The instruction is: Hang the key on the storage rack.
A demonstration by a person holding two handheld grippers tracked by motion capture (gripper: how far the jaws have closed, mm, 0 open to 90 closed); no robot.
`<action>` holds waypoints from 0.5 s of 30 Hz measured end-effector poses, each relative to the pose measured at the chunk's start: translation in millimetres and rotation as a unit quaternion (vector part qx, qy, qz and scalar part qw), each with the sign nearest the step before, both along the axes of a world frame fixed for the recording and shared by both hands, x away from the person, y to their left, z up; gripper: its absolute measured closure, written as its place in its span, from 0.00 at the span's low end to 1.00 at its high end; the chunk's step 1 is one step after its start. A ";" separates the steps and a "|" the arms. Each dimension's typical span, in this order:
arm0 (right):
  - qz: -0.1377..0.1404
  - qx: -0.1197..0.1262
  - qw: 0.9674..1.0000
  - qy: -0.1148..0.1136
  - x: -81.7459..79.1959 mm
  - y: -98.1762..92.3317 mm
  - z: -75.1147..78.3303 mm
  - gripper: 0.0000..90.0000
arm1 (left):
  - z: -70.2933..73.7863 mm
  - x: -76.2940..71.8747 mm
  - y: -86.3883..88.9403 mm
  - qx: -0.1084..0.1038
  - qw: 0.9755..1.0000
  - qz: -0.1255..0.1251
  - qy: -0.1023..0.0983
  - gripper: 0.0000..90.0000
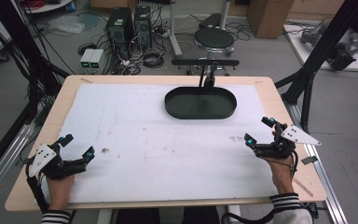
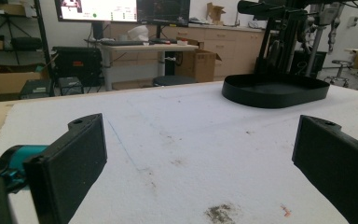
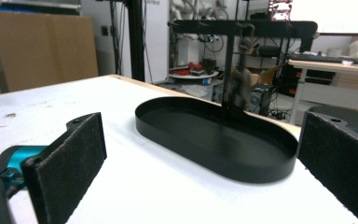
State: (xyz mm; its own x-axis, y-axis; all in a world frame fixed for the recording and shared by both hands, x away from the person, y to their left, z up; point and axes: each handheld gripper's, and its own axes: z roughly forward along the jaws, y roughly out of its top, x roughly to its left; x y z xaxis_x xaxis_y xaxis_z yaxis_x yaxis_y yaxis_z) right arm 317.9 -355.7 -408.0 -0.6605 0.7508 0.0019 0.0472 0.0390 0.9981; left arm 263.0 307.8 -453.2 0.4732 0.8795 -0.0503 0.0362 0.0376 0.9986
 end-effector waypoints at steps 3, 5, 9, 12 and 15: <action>-0.007 0.009 1.000 0.001 -4.5 -3.3 -15.5 0.00 | 0.0 -0.2 -0.2 0.002 1.000 0.001 -0.001 0.04; -0.012 0.013 1.000 0.000 -6.8 -3.5 -23.6 0.00 | 0.0 -0.3 -0.2 0.002 1.000 0.001 -0.001 0.04; -0.014 0.004 1.000 -0.003 -8.1 -1.0 -34.2 0.00 | -0.1 -0.5 -0.5 0.003 1.000 0.002 -0.002 0.04; -0.027 0.005 1.000 0.001 -8.1 1.3 -43.2 0.00 | -0.1 -1.5 -1.3 0.008 1.000 0.002 -0.007 0.04; -0.032 0.007 0.999 -0.011 -10.3 1.1 -43.9 0.00 | -0.3 -2.2 -1.8 0.010 1.000 0.003 -0.010 0.04</action>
State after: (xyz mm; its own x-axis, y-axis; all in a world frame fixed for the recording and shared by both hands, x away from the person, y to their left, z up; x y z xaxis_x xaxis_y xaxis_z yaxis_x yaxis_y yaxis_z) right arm 307.6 -354.6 -451.9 -0.6117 0.7911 -0.0011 0.0273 0.0224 0.9994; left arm 260.8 306.0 -453.5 0.4689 0.8829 -0.0241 0.0162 0.0187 0.9997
